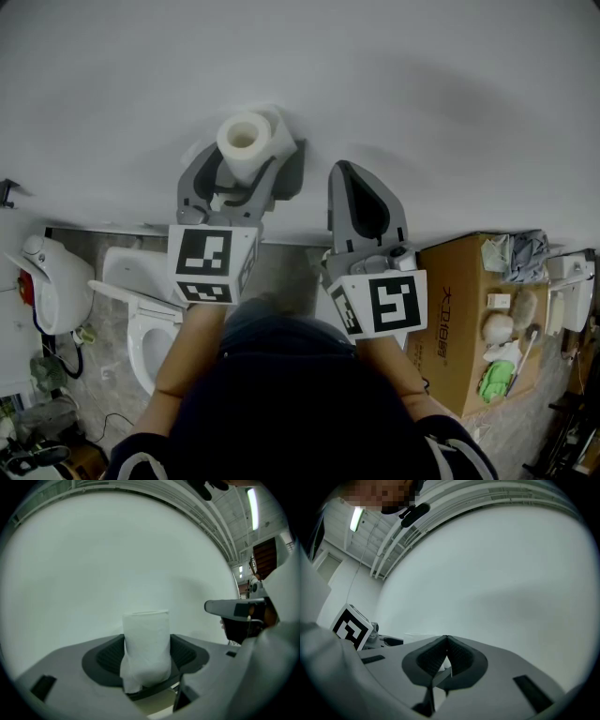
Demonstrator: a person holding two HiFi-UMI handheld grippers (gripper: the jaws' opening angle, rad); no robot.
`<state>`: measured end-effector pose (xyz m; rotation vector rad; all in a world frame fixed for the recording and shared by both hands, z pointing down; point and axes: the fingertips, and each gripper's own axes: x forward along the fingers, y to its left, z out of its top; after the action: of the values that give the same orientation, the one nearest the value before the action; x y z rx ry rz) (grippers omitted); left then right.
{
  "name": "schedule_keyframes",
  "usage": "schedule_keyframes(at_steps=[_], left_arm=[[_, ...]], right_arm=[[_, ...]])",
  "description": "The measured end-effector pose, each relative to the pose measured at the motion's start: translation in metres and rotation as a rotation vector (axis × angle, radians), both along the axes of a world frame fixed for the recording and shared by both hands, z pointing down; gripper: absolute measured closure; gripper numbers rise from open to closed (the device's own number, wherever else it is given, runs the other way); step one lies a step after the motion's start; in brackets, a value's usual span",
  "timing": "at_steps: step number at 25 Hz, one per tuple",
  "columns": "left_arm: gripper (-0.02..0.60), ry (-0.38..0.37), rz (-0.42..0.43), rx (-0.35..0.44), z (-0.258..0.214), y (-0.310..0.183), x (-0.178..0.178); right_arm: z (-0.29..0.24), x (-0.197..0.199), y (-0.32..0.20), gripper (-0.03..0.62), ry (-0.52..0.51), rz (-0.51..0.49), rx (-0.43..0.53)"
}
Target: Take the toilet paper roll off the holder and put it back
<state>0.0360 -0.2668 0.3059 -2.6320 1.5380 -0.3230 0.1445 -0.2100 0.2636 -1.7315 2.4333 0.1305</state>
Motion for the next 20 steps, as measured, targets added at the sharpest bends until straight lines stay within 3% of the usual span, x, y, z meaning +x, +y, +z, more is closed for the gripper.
schedule_keyframes(at_steps=[9,17,20], left_arm=[[0.272,0.031,0.025,0.047,-0.017,0.013,-0.004],[0.273,0.109,0.038,0.086,-0.049,0.035,-0.017],[0.320,0.129,0.020,0.103,-0.059,0.042,-0.027]], right_arm=[[-0.004,-0.001,0.003,0.579,0.003,-0.003,0.008],[-0.009,-0.011,0.006,0.579,0.011,-0.023,0.022],[-0.012,-0.016,0.009,0.579,0.015,-0.028,0.029]])
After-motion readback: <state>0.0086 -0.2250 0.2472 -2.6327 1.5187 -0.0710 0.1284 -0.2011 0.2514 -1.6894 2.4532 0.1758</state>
